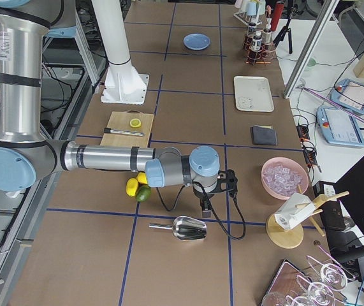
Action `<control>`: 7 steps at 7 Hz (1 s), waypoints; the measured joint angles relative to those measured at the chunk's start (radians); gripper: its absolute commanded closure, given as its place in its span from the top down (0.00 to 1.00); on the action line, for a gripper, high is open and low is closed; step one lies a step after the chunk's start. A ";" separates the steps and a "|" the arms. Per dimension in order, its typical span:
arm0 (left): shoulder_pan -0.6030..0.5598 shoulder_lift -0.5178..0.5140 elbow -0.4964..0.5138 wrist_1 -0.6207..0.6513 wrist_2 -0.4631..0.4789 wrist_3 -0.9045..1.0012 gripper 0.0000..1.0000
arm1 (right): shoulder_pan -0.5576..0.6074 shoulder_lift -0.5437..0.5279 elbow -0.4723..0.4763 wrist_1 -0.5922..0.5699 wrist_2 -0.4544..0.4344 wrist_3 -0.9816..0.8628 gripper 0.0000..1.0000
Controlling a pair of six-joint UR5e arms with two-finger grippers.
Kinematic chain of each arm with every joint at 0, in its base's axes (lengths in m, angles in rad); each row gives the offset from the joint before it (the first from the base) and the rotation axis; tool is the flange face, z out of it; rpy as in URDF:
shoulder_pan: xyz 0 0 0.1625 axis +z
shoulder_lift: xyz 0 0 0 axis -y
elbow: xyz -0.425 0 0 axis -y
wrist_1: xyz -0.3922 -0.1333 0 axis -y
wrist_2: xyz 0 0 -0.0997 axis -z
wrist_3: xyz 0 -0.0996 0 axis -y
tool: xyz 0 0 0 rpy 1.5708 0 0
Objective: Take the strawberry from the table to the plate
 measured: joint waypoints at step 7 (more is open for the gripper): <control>0.194 -0.028 0.116 -0.874 -0.065 -0.304 1.00 | -0.067 0.054 -0.005 0.221 -0.003 0.145 1.00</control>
